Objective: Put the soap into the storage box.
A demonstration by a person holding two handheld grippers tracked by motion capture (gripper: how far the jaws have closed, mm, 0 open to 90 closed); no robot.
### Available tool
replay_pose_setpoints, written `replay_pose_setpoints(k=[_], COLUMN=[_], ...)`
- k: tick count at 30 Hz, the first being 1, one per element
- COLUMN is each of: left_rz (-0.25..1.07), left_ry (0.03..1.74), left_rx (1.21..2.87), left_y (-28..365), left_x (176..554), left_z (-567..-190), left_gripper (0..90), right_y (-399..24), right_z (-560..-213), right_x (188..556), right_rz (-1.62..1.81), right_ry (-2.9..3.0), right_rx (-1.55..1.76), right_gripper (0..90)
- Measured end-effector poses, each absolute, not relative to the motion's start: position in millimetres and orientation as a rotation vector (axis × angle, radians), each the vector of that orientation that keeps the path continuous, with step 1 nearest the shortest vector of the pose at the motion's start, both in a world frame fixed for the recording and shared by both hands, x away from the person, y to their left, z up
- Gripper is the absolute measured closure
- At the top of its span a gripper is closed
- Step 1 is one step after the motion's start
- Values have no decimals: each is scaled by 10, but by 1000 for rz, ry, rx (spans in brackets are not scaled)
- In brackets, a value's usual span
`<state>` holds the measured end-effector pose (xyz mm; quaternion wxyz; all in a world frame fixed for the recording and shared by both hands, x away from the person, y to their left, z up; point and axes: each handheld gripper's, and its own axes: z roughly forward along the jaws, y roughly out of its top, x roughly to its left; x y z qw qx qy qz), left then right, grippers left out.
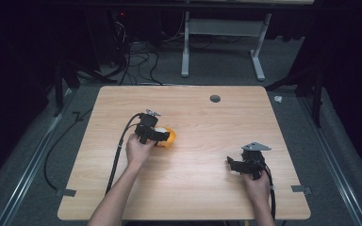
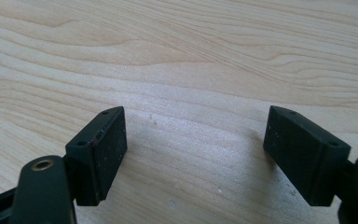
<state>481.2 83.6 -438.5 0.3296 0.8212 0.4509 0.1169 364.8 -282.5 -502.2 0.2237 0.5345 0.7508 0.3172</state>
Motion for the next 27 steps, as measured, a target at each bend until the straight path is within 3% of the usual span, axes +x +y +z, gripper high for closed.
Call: replay_pose_setpoints(k=[27], left_rz=[355], left_ry=[1153], left_rx=[2107], left_y=[1039], left_x=[4671], left_z=[-4255], left_gripper=[234], right_y=[-2822], right_z=[-5022], right_x=[3648], right_rz=[868], right_ry=[2075], right_rx=[1468], right_gripper=[222])
